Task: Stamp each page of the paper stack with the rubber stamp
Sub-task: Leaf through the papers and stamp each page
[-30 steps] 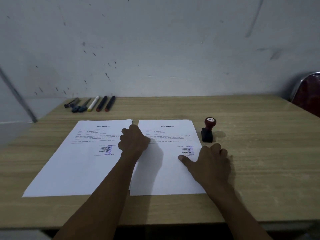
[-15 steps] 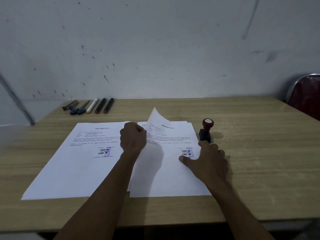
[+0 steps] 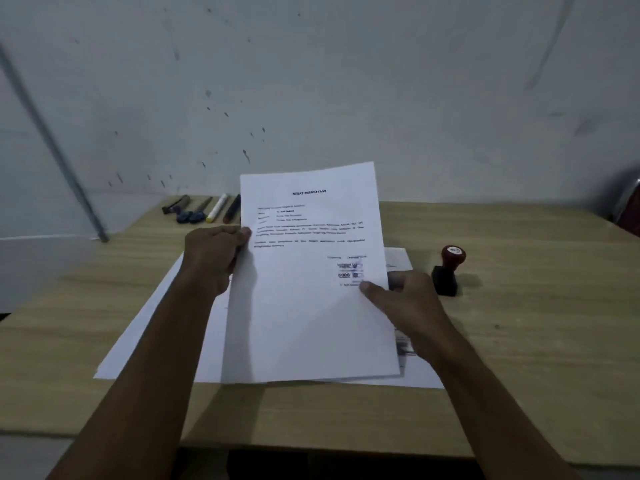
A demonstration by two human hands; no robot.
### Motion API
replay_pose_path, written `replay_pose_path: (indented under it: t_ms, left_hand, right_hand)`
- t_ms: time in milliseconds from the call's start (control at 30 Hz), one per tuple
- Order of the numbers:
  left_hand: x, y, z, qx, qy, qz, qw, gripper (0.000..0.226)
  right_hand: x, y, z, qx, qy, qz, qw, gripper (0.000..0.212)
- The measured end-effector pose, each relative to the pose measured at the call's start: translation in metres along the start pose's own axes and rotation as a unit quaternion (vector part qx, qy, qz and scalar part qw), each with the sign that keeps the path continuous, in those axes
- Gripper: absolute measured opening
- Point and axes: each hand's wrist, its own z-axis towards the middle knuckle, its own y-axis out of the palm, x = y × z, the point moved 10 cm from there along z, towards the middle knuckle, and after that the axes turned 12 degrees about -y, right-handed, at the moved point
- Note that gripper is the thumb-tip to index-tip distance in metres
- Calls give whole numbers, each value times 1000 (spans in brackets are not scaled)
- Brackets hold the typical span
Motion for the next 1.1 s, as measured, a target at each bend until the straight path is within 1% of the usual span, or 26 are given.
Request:
replay_pose_path:
  t_ms: [67,133,200,300,367,467,533,633,733,800,967,1100]
  left_hand:
    - [8,-22,1,30,9,6,999,12]
    - [17,-45,-1,68,26,38,997,13]
    - [24,-59,-3,73,33,85,993,7]
    - [30,-66,-2,50,36,196,979,23]
    - [32,-76,5,75,41,264,961,32]
    - [30,-92,19,137,46,356,923,48]
    - [28,-97,28,155,59,402,901,54]
    - [22,-101,36,167,74,421,889,48]
    - [18,-104,43,184,83,446,872,42]
    - [17,-104,46,192,88,466,859,39]
    - [14,-106,45,213,86,507,831,45]
    - [13,-106,46,219,94,539,808,56]
  right_hand:
    - [-3,20,3,-30,23,23,999,9]
    - [-6,41,6,-46,36,40,998,11]
    - [-7,63,8,-53,49,47,996,14]
    - [-3,94,13,-53,75,69,993,20]
    - [0,114,17,-55,82,70,993,19]
    - [0,133,22,-65,58,19,996,24]
    - [-2,142,24,-77,33,-40,996,28]
    - [-6,153,23,-103,0,-140,985,25]
    - [-10,159,25,-109,-25,-229,967,18]
    - [-12,161,27,-107,-34,-277,954,22]
    - [-14,163,26,-123,-48,-306,943,26]
    - [-15,161,25,-123,-48,-289,948,27]
